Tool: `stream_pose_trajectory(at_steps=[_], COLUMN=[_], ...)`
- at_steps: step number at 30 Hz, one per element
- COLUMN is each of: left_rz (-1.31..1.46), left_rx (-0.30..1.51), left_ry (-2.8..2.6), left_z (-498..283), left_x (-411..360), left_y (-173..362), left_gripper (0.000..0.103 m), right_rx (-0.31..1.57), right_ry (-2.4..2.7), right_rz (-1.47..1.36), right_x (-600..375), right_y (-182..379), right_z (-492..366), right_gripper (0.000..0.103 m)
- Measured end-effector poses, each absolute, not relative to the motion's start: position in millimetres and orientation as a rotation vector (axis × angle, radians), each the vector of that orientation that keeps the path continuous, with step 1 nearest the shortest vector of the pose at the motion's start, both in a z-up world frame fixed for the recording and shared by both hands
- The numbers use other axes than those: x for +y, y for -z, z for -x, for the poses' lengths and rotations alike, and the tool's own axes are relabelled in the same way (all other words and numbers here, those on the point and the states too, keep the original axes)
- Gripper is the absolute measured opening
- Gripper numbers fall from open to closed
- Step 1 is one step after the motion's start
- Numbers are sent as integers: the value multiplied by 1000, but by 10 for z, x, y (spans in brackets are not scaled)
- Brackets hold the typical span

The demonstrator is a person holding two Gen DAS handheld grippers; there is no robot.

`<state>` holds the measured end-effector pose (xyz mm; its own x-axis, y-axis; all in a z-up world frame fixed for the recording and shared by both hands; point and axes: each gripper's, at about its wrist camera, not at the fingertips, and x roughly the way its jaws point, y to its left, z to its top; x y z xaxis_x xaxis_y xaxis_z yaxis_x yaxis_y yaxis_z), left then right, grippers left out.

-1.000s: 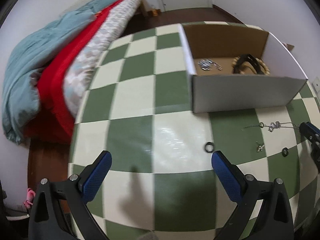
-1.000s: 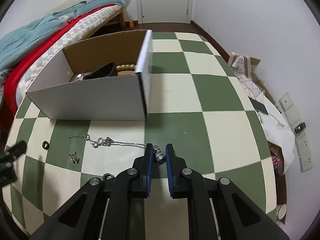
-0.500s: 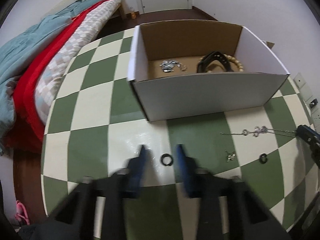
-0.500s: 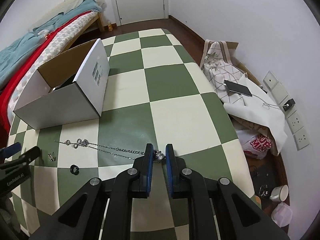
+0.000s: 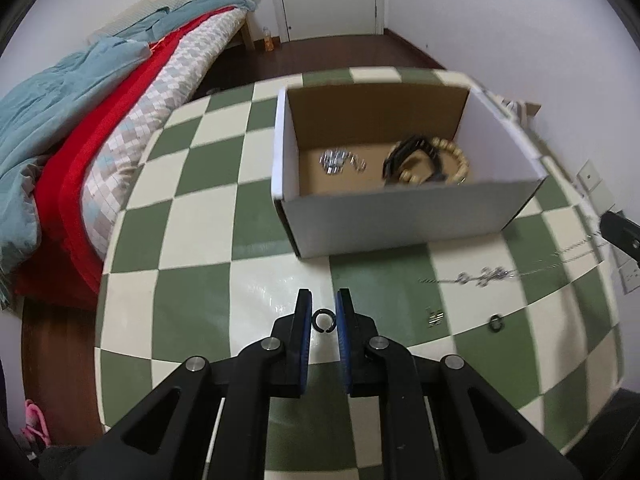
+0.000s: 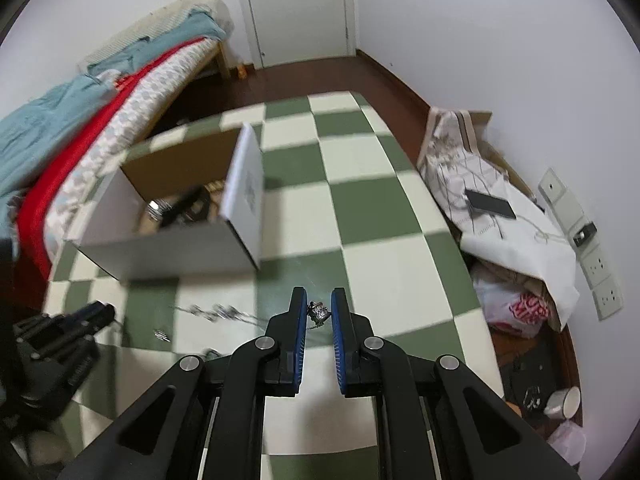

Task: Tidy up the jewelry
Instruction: 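Lift the charm and ring and carry them toward the box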

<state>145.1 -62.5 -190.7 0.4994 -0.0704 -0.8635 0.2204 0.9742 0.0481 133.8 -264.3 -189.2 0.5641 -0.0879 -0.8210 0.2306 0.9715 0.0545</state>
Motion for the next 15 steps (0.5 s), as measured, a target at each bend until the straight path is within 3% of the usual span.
stream_pose_trajectory(at_steps=[15], left_rz=[-75], left_rx=[938], left_ry=[267], left_z=[-1697], left_x=[-532], left_y=[785], left_gripper=[9], right_rx=[813], right_ry=[60], right_rz=[-168], right_x=[-2374], right_y=[699], right_z=[-1507], right_gripper=[13])
